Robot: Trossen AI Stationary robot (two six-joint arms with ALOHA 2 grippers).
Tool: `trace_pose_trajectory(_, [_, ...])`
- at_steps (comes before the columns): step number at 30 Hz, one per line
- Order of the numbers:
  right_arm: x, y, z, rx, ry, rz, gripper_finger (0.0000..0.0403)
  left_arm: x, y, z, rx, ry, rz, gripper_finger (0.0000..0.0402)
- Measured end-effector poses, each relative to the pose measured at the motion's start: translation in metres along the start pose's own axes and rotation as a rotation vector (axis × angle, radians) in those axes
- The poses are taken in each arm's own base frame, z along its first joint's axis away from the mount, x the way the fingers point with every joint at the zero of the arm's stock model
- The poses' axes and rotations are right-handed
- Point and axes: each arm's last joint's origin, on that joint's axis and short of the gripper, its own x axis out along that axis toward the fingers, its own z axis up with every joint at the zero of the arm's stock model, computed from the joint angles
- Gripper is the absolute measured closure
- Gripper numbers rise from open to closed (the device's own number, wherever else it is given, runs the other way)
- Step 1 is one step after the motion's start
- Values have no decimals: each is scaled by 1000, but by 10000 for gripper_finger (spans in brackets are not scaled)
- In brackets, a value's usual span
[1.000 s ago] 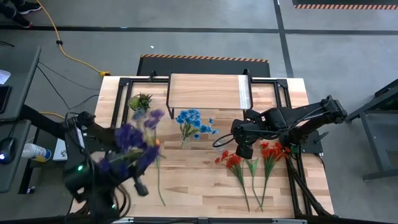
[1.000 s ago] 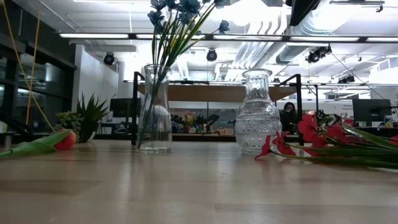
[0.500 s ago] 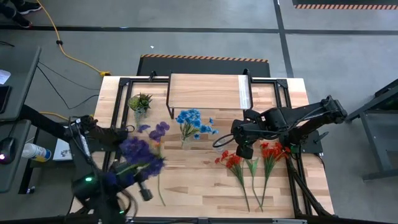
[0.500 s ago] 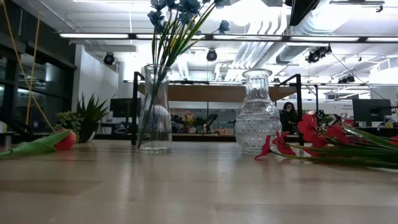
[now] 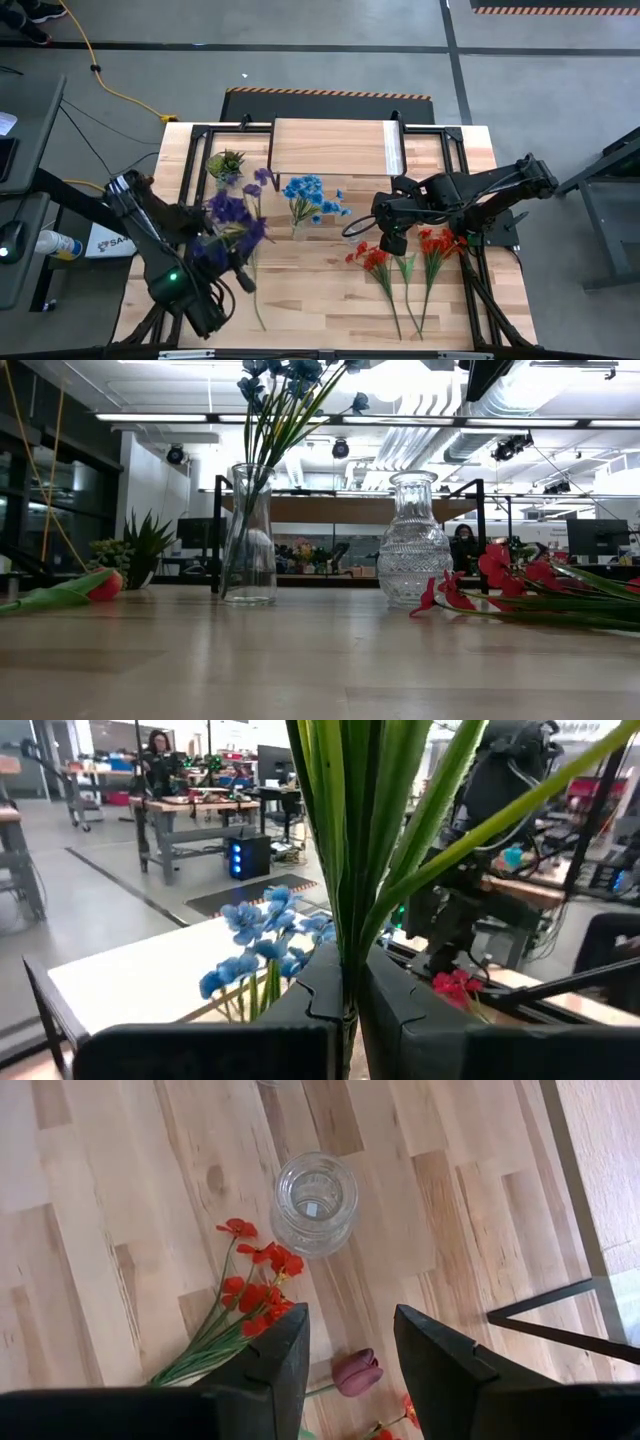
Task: Pick and place flowers into a vace then onto a shelf
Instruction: Put the purple flower into the left transparent crystal vase
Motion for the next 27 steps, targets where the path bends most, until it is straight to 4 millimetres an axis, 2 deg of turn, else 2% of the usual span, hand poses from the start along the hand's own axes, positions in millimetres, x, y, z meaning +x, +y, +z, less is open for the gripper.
trace_pose_trajectory(4, [0,0,0,2,0,0,263,8,12,-16,-20,-2,32,355])
trace_pose_trajectory(12, [0,0,0,11,-6,0,263,23,29,-37,-52,-15,93,355])
trace_pose_trajectory(20, [0,0,1,12,-11,-2,263,28,51,-59,-113,-22,120,355])
trace_pose_trajectory(27, [0,0,2,17,-22,-3,263,26,73,-63,-147,-25,120,355])
